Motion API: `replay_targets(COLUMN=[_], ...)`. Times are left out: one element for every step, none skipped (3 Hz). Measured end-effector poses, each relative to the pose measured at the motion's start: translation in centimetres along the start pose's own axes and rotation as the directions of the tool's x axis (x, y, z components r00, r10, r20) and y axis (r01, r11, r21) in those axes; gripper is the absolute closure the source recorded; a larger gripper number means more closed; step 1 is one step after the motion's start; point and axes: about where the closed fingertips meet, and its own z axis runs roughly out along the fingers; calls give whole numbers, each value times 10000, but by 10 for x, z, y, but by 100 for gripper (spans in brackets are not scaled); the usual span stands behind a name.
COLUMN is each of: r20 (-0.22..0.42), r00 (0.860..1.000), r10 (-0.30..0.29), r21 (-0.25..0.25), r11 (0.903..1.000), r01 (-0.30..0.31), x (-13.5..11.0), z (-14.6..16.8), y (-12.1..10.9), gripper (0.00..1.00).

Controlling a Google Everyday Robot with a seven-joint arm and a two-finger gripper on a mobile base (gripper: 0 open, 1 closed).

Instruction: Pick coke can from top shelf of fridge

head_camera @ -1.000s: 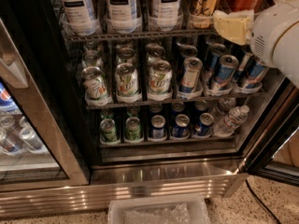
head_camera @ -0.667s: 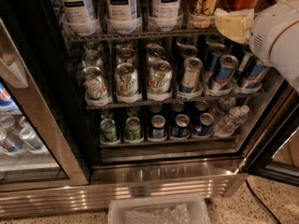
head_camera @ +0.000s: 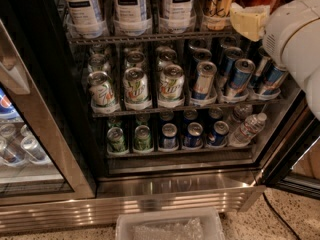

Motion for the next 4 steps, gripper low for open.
replay_targets(r20=[71,53,-32,-52], r00=[10000,10000,9999,9998], r10=[24,17,-106,-173], r21=[339,540,747,755], r11=[9994,9985,9971,9970], r01=[-27,-19,108,176], x=[2,6,12,13], z=[2,4,10,17], y=[-7,-11,-16,-17], gripper=[36,35,33,34])
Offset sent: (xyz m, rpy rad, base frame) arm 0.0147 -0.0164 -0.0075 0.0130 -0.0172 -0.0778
